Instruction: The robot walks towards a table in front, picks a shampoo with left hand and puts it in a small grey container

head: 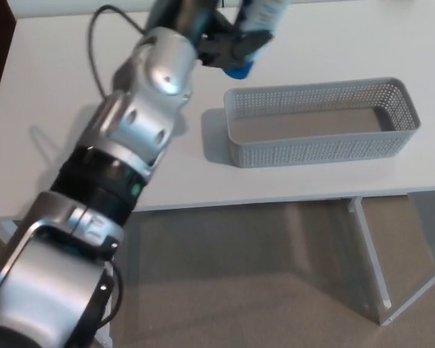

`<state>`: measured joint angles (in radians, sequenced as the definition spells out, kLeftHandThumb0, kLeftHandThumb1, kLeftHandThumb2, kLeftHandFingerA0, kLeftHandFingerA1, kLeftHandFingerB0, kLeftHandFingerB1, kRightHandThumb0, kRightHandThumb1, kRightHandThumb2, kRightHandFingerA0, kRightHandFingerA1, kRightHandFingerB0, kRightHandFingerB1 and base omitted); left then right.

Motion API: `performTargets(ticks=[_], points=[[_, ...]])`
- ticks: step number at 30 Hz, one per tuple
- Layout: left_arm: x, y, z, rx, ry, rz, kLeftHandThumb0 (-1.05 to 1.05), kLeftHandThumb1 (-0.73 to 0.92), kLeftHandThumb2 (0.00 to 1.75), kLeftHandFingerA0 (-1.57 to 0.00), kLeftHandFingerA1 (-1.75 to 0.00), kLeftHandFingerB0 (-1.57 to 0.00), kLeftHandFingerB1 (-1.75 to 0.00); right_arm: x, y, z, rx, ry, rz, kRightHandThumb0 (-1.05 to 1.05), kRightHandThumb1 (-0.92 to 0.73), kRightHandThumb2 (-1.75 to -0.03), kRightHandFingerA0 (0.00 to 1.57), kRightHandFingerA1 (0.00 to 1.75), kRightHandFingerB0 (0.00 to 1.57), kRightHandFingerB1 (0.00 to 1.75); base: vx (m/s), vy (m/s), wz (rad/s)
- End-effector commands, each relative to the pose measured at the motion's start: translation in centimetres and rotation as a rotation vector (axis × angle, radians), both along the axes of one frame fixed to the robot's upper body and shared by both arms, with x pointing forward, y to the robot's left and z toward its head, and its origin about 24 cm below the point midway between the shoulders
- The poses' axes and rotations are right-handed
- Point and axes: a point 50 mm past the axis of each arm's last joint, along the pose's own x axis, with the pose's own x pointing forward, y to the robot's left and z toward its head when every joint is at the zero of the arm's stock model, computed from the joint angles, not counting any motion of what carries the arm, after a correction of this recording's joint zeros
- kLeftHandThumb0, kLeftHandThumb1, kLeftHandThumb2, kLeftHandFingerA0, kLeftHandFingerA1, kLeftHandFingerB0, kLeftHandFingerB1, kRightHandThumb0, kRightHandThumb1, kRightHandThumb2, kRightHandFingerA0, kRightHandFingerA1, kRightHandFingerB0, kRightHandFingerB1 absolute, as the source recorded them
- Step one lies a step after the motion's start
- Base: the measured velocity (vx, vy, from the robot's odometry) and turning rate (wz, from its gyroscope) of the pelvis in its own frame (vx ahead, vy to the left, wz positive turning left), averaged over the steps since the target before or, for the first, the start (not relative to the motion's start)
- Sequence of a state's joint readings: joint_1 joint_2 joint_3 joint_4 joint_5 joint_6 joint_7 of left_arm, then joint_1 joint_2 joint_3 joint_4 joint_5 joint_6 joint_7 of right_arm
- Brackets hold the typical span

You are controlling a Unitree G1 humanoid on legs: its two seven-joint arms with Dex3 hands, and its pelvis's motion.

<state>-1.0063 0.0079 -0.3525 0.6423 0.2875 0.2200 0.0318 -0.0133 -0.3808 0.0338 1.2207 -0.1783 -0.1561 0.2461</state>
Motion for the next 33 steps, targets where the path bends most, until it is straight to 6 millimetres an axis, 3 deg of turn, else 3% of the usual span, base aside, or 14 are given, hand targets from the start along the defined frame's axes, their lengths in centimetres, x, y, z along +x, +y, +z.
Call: performTargets(ticks=[1, 5, 6, 9, 10, 15, 16, 20, 21, 22, 23, 24, 29, 33], points=[[0.2, -3.2, 0.8, 0.133, -0.021, -0.026, -0.16, 0.73, 0.61, -0.94, -1.15, -0.86, -0.73, 0.7, -0.1, 0.3, -0.004, 0.0, 0.021, -0.41, -0.79, -0.63, 0.47, 0.41, 0.38, 0.36, 0.0, 0.0, 0.0], [0.2, -4.0, 0.8, 0.16, -0.012, -0.02, -0.16, 0.73, 0.61, -0.94, -1.15, -0.86, -0.73, 0.9, -0.1, 0.3, -0.005, -0.002, 0.029, -0.41, -0.79, -0.63, 0.47, 0.41, 0.38, 0.36, 0.0, 0.0, 0.0], [0.0, -4.6, -0.4, 0.165, 0.002, -0.046, -0.17, 0.67, 0.6, -1.06, -0.92, -0.71, -0.51, 1.0, 0.0, 0.3, 0.002, -0.004, 0.04, -0.44, -0.78, -0.63, 0.48, 0.41, 0.37, 0.35, 0.0, 0.0, 0.0], [0.0, -4.7, -0.5, 0.166, 0.003, -0.047, -0.17, 0.67, 0.6, -1.06, -0.92, -0.71, -0.51, 1.0, 0.0, 0.3, 0.002, -0.003, 0.041, -0.44, -0.78, -0.63, 0.48, 0.41, 0.37, 0.35, 0.0, 0.0, 0.0], [0.0, -4.9, -1.2, 0.199, 0.012, -0.037, -0.24, 0.67, 0.59, -1.08, -1.02, -0.7, -0.51, 1.2, 0.2, 0.3, 0.006, -0.004, 0.054, -0.45, -0.79, -0.63, 0.45, 0.39, 0.36, 0.35, 0.0, 0.0, 0.0], [0.1, -4.9, -2.1, 0.239, 0.043, -0.027, -0.24, 0.7, 0.6, -1.07, -0.99, -0.67, -0.5, 1.4, 0.3, 0.3, 0.005, -0.007, 0.062, -0.44, -0.79, -0.63, 0.47, 0.4, 0.36, 0.35, 0.0, 0.0, 0.0], [0.1, -4.8, -2.9, 0.248, 0.056, -0.029, -0.18, 0.71, 0.6, -1.09, -0.97, -0.6, -0.47, 1.7, 0.1, 0.5, 0.01, -0.011, 0.051, -0.44, -0.79, -0.63, 0.47, 0.4, 0.37, 0.35, 0.0, 0.0, 0.0], [0.1, -4.7, -3.0, 0.197, 0.066, -0.027, -0.28, 0.67, 0.6, -1.04, -0.99, -0.69, -0.47, 2.2, 0.0, 0.7, 0.008, -0.023, 0.053, -0.44, -0.79, -0.64, 0.47, 0.4, 0.38, 0.35, 0.0, 0.0, 0.0], [0.2, -4.8, -3.0, 0.257, 0.089, -0.037, -0.36, 0.31, 0.91, -0.02, -0.49, 0.0, -0.48, 2.3, 0.1, 0.7, 0.01, -0.027, 0.048, -0.42, -0.79, -0.63, 0.46, 0.4, 0.37, 0.35, 0.0, 0.0, 0.0], [0.2, -4.8, -2.9, 0.33, 0.118, -0.045, -0.36, 0.31, 0.91, -0.02, -0.49, 0.0, -0.48, 2.5, 0.1, 0.8, 0.013, -0.031, 0.043, -0.42, -0.79, -0.63, 0.46, 0.4, 0.37, 0.35, 0.0, 0.0, 0.0], [0.3, -4.7, -2.8, 0.383, 0.125, -0.054, -0.79, 0.5, 0.86, -0.04, -0.25, -0.07, -0.15, 2.8, 0.1, 0.9, 0.013, -0.034, 0.048, -0.41, -0.78, -0.63, 0.47, 0.4, 0.37, 0.35, 0.0, 0.0, 0.0], [0.4, -4.6, -2.7, 0.389, 0.125, -0.052, -0.83, 0.5, 0.87, 0.0, -0.09, 0.0, -0.06, 2.8, 0.2, 0.8, 0.014, -0.033, 0.045, -0.42, -0.78, -0.63, 0.47, 0.4, 0.36, 0.35, 0.0, 0.0, 0.0], [0.6, -3.6, -2.4, 0.391, 0.102, -0.025, -0.83, 0.51, 0.86, 0.0, -0.04, 0.0, -0.04, 2.8, 0.3, 0.8, 0.017, -0.027, 0.045, -0.42, -0.78, -0.63, 0.47, 0.41, 0.36, 0.35, 0.0, 0.0, 0.0], [0.7, -3.2, -2.0, 0.387, 0.087, -0.008, -0.76, 0.46, 0.85, 0.0, -0.1, 0.0, -0.11, 2.5, 0.1, 0.8, 0.012, -0.024, 0.064, -0.43, -0.79, -0.63, 0.46, 0.4, 0.36, 0.35, 0.0, 0.0, 0.0]])
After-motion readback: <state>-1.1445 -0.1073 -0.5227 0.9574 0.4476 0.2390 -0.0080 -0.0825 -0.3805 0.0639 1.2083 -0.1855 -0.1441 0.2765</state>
